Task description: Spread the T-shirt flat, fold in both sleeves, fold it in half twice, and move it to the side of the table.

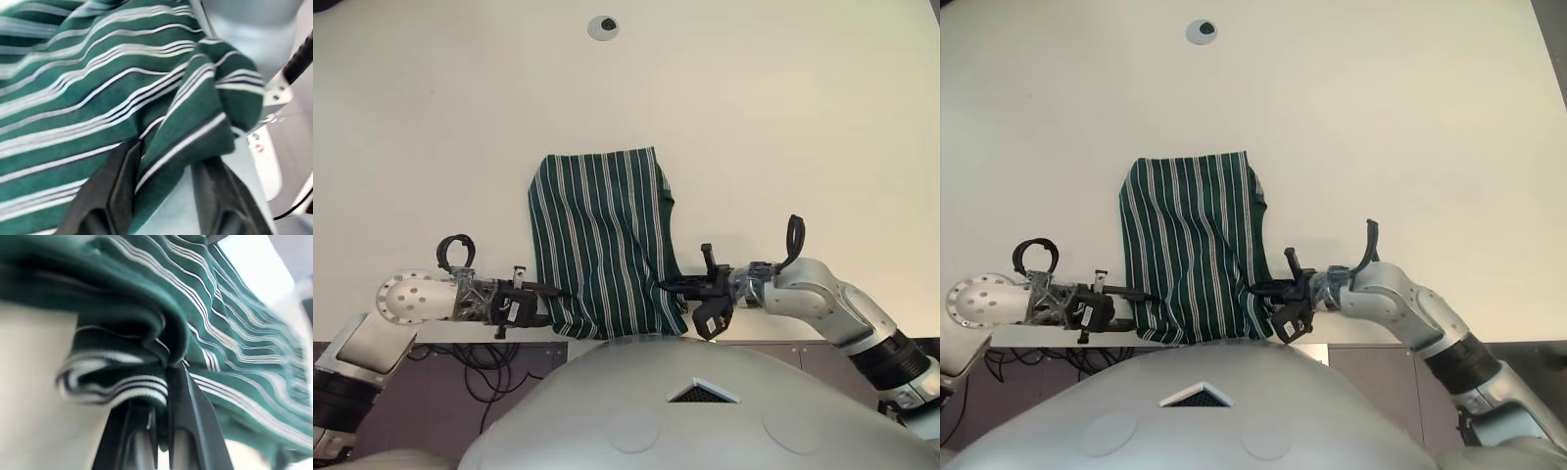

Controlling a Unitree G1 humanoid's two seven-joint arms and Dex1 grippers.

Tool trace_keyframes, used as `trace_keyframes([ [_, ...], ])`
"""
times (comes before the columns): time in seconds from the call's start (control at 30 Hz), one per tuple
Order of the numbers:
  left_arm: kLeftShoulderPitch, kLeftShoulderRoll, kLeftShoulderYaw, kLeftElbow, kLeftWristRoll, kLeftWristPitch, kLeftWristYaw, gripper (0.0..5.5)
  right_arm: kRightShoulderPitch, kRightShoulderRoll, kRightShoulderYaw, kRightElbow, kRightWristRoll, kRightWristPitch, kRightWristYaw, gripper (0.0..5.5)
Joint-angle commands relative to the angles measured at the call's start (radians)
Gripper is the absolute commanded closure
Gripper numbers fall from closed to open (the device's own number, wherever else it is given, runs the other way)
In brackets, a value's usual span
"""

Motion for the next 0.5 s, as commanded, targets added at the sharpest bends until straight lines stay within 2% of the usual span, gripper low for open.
trace_keyframes([
  [0.03,-0.02,-0.009,0.009,-0.025,-0.106,0.111,-0.046,4.47,0.094,-0.073,0.012,-0.028,0.171,0.204,0.145,5.5],
  [0.17,-0.025,-0.029,0.049,-0.048,-0.22,0.178,-0.075,5.08,0.141,-0.077,-0.067,-0.141,0.484,0.432,0.181,5.5],
  [0.27,-0.053,-0.076,0.089,-0.038,-0.274,0.231,-0.032,5.49,0.141,-0.046,-0.146,-0.196,0.688,0.621,0.169,5.5],
  [0.4,-0.191,-0.19,0.144,0.004,-0.372,0.416,0.118,5.5,0.049,0.037,-0.268,-0.195,0.988,0.89,0.083,5.5],
  [0.5,-0.288,-0.24,0.138,0.022,-0.39,0.556,0.2,5.5,-0.018,0.102,-0.353,-0.136,1.121,1.036,-0.002,5.5],
])
